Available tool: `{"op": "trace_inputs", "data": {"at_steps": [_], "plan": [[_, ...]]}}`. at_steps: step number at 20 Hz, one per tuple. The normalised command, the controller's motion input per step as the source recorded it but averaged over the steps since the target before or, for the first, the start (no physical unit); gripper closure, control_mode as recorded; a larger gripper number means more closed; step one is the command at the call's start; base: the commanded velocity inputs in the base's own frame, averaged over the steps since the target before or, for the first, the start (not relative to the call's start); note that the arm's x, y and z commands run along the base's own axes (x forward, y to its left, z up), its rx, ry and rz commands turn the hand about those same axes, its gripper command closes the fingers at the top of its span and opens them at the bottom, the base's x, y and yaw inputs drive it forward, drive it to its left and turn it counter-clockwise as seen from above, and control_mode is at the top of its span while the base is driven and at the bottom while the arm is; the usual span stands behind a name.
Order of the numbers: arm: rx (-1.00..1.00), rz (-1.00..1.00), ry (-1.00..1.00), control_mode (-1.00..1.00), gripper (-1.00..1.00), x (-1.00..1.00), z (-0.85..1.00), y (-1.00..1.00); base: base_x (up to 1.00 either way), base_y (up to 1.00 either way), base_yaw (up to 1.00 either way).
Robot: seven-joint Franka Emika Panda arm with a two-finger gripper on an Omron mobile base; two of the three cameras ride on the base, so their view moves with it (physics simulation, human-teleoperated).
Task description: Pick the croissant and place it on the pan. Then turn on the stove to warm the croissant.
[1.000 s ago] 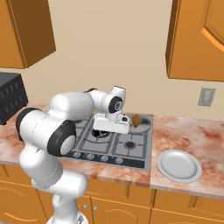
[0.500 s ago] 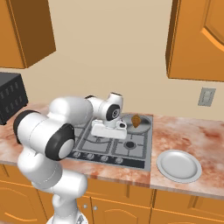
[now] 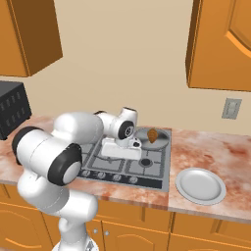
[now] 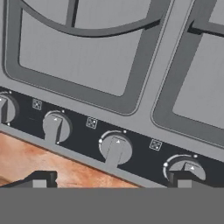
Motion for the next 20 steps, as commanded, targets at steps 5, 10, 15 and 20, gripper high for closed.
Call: {"op": "trace_inputs", "data": {"at_steps": [5,10,15,20], "plan": [[0.00,0.00,0.00,-1.00,-1.00,-0.03,-0.11,0.00,0.00,0.00,0.00],[0.00,0.00,0.00,-1.00,-1.00,0.00,-0.20,0.00,0.00,0.00,0.00],[0.00,0.02,0.00,-1.00,-1.00,0.00,-0.29,0.00,0.00,0.00,0.00],[0.00,0.01,0.00,-1.00,-1.00,0.00,-0.23,0.00,0.00,0.00,0.00]]}}
